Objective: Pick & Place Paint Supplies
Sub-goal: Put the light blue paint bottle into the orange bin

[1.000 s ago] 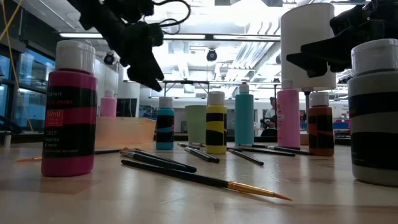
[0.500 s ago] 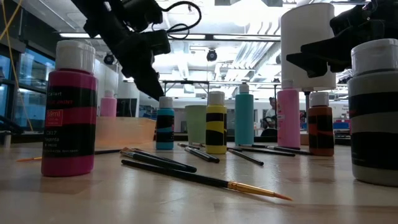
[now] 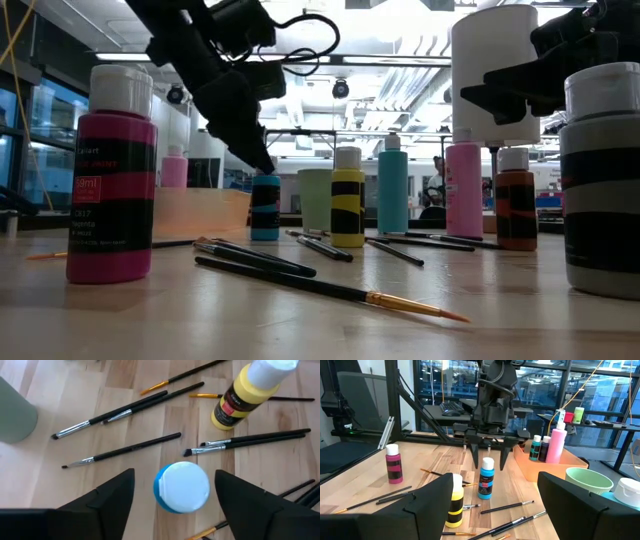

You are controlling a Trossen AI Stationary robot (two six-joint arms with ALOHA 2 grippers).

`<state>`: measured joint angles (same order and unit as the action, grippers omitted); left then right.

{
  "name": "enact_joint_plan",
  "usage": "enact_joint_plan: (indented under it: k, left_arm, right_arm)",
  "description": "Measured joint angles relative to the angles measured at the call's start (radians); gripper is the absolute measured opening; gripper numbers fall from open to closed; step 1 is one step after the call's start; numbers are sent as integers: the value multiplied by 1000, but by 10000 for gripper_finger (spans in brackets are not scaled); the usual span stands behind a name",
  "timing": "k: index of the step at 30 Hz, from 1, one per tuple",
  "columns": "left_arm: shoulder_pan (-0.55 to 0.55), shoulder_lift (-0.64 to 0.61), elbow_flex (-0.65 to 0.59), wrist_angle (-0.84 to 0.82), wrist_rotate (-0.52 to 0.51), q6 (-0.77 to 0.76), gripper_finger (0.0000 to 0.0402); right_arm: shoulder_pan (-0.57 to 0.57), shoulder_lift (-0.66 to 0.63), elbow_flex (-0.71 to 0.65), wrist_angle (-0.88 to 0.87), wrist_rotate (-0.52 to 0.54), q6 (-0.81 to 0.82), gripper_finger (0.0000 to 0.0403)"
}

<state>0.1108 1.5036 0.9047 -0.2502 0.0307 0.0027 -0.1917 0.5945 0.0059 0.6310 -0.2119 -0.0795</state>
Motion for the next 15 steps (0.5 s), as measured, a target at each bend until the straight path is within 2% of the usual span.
enact_joint_plan:
  k: [15]
  left_arm:
    - [0, 0, 0, -2, 0, -7, 123]
  right_arm:
    - [0, 0, 0, 0, 0, 0, 286]
